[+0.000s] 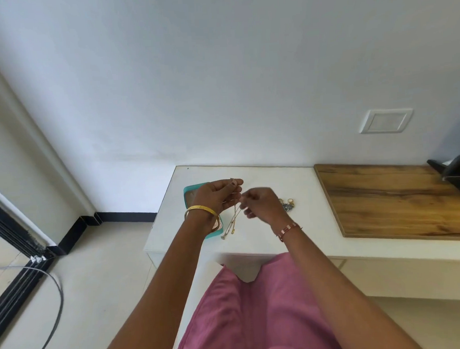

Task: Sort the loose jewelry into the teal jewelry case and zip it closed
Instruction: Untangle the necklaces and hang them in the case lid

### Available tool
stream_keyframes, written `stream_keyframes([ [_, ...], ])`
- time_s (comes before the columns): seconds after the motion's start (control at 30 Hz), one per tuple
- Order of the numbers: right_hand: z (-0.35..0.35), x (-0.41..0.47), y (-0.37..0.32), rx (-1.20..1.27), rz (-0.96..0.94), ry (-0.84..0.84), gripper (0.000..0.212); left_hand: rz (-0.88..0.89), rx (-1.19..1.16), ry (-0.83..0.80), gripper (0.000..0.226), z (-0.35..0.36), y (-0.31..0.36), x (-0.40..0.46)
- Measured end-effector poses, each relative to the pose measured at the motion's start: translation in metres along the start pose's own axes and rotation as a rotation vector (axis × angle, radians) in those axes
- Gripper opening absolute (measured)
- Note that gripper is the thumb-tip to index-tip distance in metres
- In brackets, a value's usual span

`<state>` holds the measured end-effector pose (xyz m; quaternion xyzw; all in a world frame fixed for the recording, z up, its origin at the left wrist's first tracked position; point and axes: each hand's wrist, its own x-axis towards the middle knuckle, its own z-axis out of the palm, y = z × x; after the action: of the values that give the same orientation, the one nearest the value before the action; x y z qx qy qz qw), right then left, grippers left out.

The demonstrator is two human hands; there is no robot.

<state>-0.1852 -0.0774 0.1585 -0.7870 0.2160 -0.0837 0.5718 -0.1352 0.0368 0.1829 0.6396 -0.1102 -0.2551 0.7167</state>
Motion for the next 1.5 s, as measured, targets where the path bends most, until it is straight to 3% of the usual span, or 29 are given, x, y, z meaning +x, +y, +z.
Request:
stream_keyframes([
  [0.47, -0.013, -0.019, -0.021, 0.465, 0.140, -0.024, 0.029, 0.108, 0.272, 0.012, 0.023, 0.009, 0.005, -0.014],
  [0.77, -0.019, -0.020, -0.020, 0.349, 0.113, -0.001, 0.016, 0.132, 0.477, 0.033, 0.029, 0.012, 0.002, -0.016],
  [0.93, -0.023, -0.023, -0.019, 0.267, 0.131, 0.024, 0.013, 0.141, 0.435, 0.029, 0.034, 0.014, -0.004, -0.017],
  [1.2, -0.024, -0.026, -0.015, 0.287, 0.180, -0.071, 0.011, 0.150, 0.483, -0.023, 0.035, 0.010, -0.011, -0.017],
  [1.5, -0.024, -0.027, -0.014, 0.173, 0.279, -0.168, 0.026, 0.198, 0.561, -0.069, 0.041, 0.006, -0.017, -0.013],
])
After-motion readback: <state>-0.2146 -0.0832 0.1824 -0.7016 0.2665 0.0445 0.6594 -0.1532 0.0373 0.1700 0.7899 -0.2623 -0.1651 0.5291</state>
